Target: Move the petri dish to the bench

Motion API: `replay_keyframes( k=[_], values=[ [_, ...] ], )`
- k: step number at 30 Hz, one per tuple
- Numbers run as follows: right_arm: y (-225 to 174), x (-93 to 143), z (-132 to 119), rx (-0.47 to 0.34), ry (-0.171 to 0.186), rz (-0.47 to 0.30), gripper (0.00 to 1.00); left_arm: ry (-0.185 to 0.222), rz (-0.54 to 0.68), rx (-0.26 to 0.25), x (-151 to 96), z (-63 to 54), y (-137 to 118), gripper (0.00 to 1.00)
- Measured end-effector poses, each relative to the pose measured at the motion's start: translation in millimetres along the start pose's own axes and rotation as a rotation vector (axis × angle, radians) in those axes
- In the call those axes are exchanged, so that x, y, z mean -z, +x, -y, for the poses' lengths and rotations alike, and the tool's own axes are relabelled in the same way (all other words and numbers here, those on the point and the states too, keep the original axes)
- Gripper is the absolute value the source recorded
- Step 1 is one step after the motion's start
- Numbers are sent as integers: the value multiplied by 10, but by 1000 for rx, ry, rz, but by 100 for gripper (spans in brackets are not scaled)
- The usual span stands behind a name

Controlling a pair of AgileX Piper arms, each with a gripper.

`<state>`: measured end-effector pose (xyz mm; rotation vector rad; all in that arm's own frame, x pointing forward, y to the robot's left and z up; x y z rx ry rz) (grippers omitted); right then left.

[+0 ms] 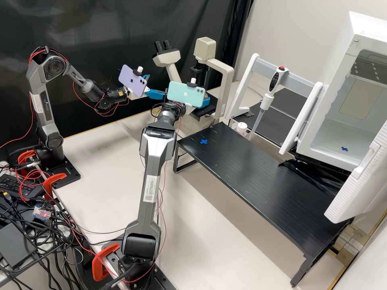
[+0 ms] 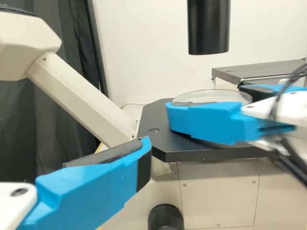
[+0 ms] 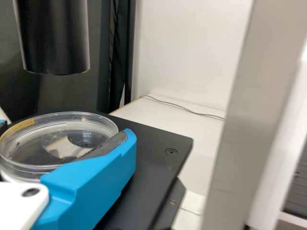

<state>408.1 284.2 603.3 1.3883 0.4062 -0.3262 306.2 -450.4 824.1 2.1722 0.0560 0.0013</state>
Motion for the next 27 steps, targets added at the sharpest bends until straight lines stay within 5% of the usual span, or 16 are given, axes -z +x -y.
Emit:
replay_keyframes(
  k=[16, 27],
  values=[
    [-527, -17, -94, -145, -80, -23, 0, 0, 0, 0, 0, 0, 0, 100],
    [-1013, -72, -24, -99, -23, -95, 0, 0, 0, 0, 0, 0, 0, 100]
  ],
)
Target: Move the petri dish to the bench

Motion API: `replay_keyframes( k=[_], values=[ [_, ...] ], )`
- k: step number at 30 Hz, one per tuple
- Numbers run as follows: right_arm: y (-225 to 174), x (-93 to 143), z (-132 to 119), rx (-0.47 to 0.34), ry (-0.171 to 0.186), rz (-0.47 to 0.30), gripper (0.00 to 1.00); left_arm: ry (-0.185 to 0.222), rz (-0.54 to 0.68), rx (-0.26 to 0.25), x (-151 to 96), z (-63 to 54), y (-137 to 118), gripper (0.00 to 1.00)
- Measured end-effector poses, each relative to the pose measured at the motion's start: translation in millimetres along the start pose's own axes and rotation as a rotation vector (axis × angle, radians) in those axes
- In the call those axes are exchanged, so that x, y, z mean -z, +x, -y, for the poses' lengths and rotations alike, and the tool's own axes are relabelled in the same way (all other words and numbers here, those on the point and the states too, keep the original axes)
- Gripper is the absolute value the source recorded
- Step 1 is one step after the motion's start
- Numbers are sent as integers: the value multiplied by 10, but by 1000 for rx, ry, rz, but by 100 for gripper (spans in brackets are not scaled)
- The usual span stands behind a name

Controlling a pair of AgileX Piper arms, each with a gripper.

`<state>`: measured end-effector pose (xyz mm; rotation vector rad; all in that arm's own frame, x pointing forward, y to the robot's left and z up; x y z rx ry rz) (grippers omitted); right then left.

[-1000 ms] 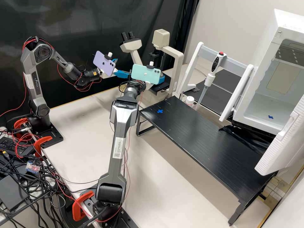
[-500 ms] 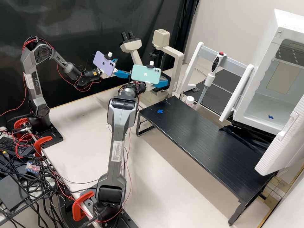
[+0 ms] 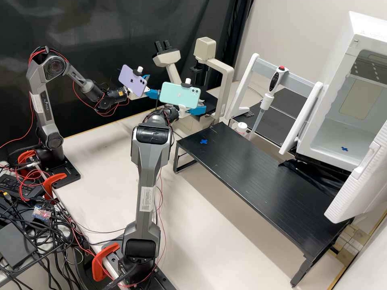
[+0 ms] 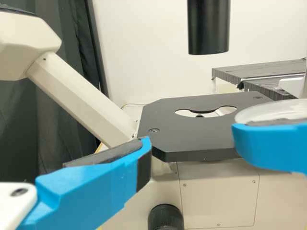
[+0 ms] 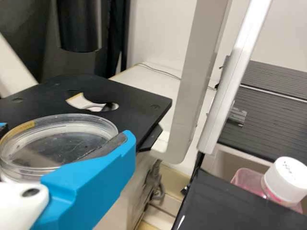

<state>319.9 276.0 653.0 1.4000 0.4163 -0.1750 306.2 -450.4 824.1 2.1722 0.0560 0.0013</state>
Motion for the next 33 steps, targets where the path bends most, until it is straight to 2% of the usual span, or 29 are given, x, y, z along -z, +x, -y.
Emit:
replay_keyframes(
  k=[4, 7, 11, 14, 21, 26, 33],
  values=[
    [-203, -39, -67, -16, 15, -33, 0, 0, 0, 0, 0, 0, 0, 100],
    [-380, -115, -157, -64, 38, -45, 0, 0, 0, 0, 0, 0, 0, 100],
    [-543, -283, -275, -133, 54, -39, 0, 0, 0, 0, 0, 0, 0, 100],
    [-648, -418, -338, -174, 78, -20, 0, 0, 0, 0, 0, 0, 0, 100],
    [-820, -723, -270, -213, 61, 40, 0, 0, 0, 0, 0, 0, 0, 100],
    [-921, -910, -149, -198, 19, 75, 0, 0, 0, 0, 0, 0, 0, 100],
    [-1029, -1103, -69, -220, 14, 107, 0, 0, 0, 0, 0, 0, 0, 100]
  ],
)
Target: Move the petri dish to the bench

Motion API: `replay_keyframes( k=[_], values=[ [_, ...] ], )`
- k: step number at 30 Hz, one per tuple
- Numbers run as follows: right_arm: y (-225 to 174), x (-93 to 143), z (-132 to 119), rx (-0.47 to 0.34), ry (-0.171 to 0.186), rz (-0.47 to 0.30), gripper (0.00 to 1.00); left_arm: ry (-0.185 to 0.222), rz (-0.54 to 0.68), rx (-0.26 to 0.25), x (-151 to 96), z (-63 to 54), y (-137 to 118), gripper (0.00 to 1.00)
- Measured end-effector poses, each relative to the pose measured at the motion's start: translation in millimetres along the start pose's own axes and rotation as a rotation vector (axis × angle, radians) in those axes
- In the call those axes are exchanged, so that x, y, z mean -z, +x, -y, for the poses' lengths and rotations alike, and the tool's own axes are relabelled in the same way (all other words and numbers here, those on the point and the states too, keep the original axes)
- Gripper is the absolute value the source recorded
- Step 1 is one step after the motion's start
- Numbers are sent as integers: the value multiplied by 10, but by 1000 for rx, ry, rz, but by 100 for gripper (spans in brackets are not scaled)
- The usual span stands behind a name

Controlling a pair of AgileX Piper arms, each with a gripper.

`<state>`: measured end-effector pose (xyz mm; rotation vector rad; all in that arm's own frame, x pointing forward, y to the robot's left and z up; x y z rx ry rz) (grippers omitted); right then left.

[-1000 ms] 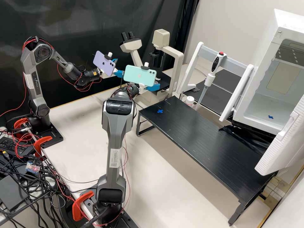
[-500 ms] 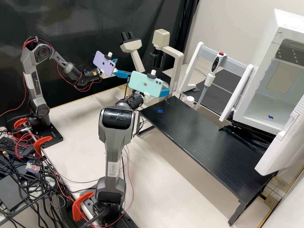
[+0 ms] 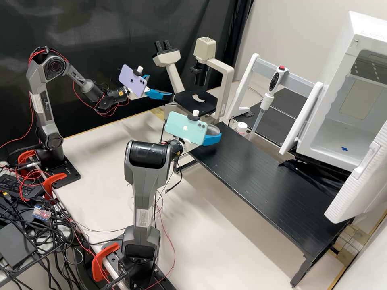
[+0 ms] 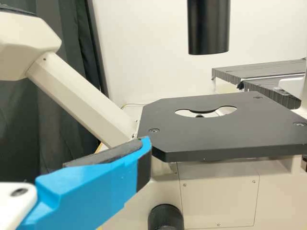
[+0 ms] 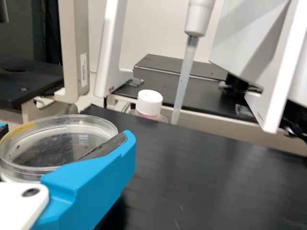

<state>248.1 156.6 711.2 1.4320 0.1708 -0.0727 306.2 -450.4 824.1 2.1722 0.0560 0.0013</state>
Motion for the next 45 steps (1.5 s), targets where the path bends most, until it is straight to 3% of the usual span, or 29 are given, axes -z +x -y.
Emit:
replay_keyframes(
  k=[13, 14, 37, 40, 45],
  values=[
    [-47, -128, 58, -20, -25, 0, 0, 0, 0, 0, 0, 0, 0, 100],
    [-43, -131, 66, -21, -28, 0, 100, 0, 0, 0, 0, 0, 0, 100],
    [-227, -185, 78, -38, -35, -25, 100, 0, 0, 0, 0, 0, 0, 100],
    [-350, -176, 2, -63, -30, -62, 100, 0, 0, 0, 0, 0, 0, 100],
    [-662, -138, -261, -123, -1, -221, 100, 0, 0, 0, 0, 0, 0, 100]
  ],
)
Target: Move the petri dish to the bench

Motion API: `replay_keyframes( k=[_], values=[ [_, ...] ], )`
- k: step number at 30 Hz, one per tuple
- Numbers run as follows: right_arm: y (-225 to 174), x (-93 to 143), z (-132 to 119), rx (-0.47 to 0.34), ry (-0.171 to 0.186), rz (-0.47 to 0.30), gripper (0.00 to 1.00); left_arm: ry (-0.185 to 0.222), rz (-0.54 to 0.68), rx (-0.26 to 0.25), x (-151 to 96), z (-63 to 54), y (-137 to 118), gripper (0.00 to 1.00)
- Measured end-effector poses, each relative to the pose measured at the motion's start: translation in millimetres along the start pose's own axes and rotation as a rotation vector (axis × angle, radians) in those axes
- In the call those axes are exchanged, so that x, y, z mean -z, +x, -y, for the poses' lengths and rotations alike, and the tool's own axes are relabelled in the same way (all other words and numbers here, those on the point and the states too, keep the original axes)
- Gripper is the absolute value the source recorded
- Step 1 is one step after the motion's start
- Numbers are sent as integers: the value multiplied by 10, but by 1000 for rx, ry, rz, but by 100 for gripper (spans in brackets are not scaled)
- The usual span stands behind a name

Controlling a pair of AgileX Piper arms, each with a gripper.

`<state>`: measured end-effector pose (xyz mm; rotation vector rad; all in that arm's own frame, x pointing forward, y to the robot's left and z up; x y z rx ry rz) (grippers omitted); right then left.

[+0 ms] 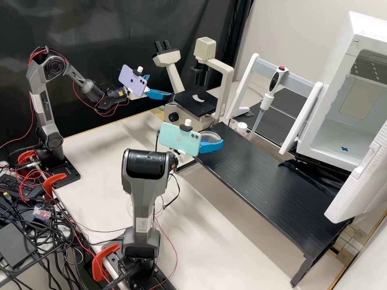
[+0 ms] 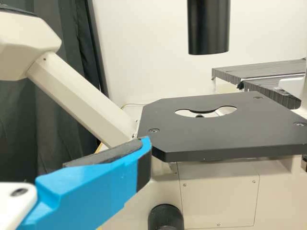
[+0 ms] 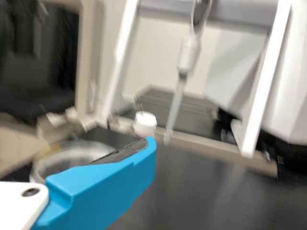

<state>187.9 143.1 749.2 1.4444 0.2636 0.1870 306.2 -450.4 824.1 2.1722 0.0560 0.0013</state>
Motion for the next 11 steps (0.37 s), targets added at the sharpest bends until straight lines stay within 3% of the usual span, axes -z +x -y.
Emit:
replay_keyframes(
  k=[5, 11],
  values=[
    [-273, 52, -321, -117, 65, -124, 100, 0, 0, 0, 0, 0, 0, 100],
    [-404, -35, -432, -156, 143, -155, 100, 0, 0, 0, 0, 0, 0, 100]
  ],
)
